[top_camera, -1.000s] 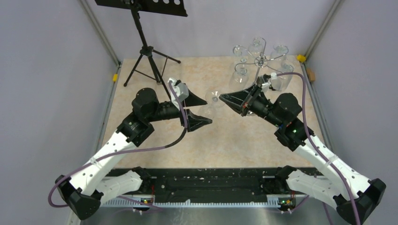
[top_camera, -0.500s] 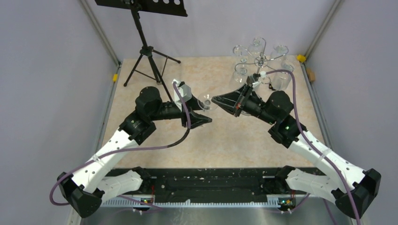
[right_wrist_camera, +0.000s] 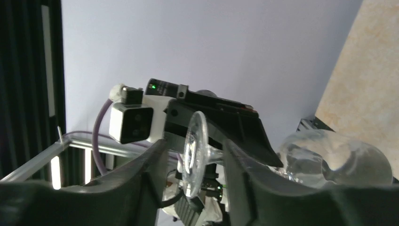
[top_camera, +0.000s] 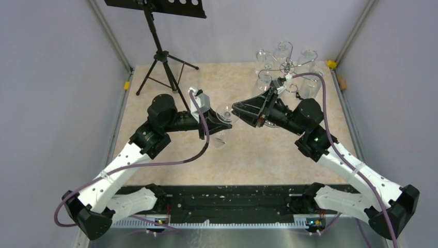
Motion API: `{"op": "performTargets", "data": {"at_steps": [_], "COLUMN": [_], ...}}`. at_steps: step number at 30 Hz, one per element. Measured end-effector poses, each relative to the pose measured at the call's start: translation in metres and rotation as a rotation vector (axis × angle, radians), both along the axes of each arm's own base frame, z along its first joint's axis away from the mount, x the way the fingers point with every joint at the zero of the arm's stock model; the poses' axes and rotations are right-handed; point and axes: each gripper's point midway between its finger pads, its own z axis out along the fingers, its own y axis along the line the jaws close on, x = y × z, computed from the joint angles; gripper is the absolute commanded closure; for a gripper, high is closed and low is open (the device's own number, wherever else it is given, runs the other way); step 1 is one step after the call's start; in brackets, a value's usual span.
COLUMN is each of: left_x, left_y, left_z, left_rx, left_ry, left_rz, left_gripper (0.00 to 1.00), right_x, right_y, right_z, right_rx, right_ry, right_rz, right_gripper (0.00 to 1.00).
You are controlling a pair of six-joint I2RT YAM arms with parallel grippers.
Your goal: Take the wine glass off the wine glass rack
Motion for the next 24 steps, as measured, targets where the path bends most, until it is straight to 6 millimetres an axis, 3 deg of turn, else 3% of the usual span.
{"op": "performTargets", "data": {"at_steps": [3, 8, 14, 17, 24], "left_x": [0.004, 0.026, 0.055, 0.066, 0.081], "left_y": [0.0, 0.011, 0.03, 0.042, 0.081], "left_z": [-0.001, 0.016, 0.054, 0.072, 0.108], "left_rx": [0.001, -0.066, -0.25, -0.362, -0.659], "left_ry": [0.024, 0.039, 0.083, 0.114, 0.225], "left_rz": [0.035, 0.218, 0.447, 0.538, 0.719], "left_gripper": [1.0, 1.0, 1.0, 1.0, 1.0], "right_x": [0.004, 0.009, 0.006, 0.008, 0.01], "right_y": [-0.002, -0.018, -0.04, -0.036, -0.005], "right_z": [0.005, 0.014, 0.02, 0.013, -0.002], "right_rx": [0.003, -0.002, 0.025, 0.03, 0.023], "right_ry": [-0.053, -0.151, -0.247, -0.251, -0.23], "right_rz": [-0.034, -0.143, -0.246, -0.251, -0.198], "right_gripper": [0.2, 0.16, 0.07, 0.07, 0.08]}}
